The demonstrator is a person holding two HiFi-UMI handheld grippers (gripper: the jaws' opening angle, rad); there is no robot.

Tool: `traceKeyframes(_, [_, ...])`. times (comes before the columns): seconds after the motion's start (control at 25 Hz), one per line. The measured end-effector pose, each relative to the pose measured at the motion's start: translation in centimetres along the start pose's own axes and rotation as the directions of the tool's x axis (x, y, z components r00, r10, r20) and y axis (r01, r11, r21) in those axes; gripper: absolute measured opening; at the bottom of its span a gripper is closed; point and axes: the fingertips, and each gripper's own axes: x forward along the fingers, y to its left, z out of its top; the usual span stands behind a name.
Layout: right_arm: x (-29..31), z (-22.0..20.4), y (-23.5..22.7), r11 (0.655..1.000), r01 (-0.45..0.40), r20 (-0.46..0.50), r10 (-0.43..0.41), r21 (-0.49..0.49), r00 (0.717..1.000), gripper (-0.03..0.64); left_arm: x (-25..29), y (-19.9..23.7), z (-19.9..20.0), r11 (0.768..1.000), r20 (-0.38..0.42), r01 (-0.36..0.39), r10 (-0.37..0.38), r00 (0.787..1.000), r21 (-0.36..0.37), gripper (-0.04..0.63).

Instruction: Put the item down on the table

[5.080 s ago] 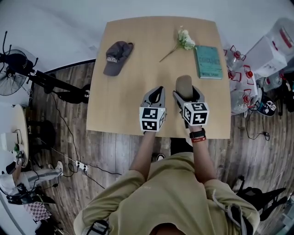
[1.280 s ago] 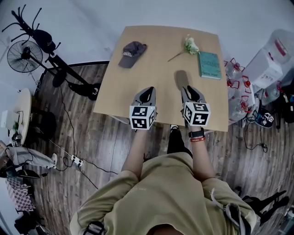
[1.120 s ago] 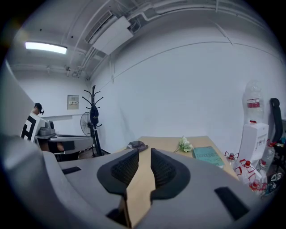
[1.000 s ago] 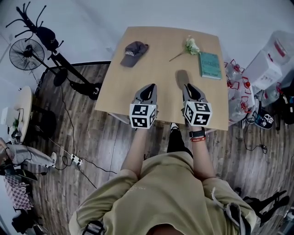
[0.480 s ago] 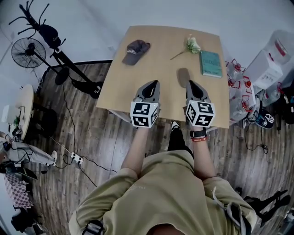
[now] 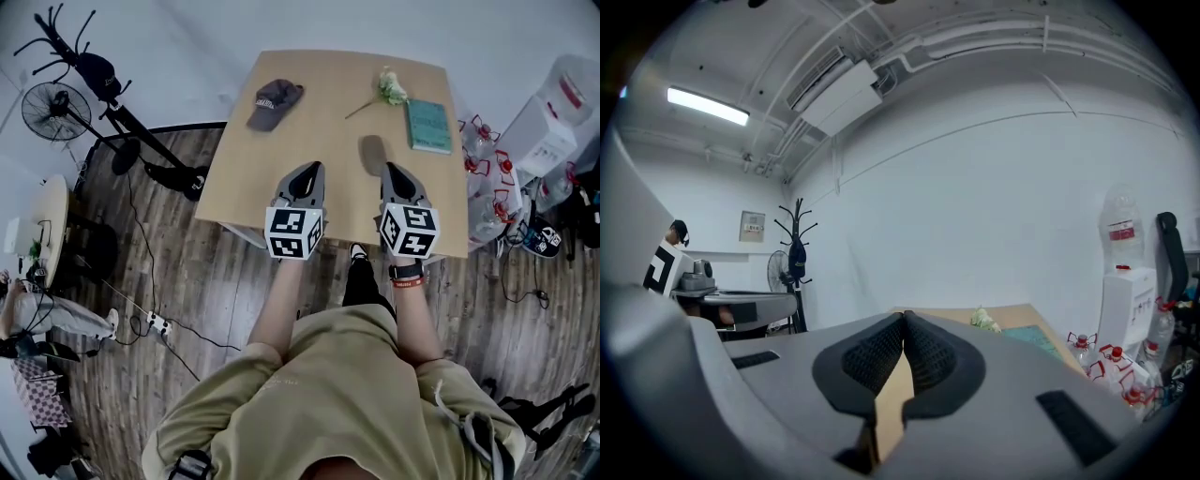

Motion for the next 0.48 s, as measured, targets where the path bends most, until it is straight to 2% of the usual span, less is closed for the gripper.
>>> traceKeyframes(0.48, [4.2,-1.8,-2.3,1.0,-0.016,-0.038,0.016,0.004,0.999,0.017,4.1,1.6,-1.4,1.0,-0.015,-0.022,0.022,1.0,-0.01,0.023])
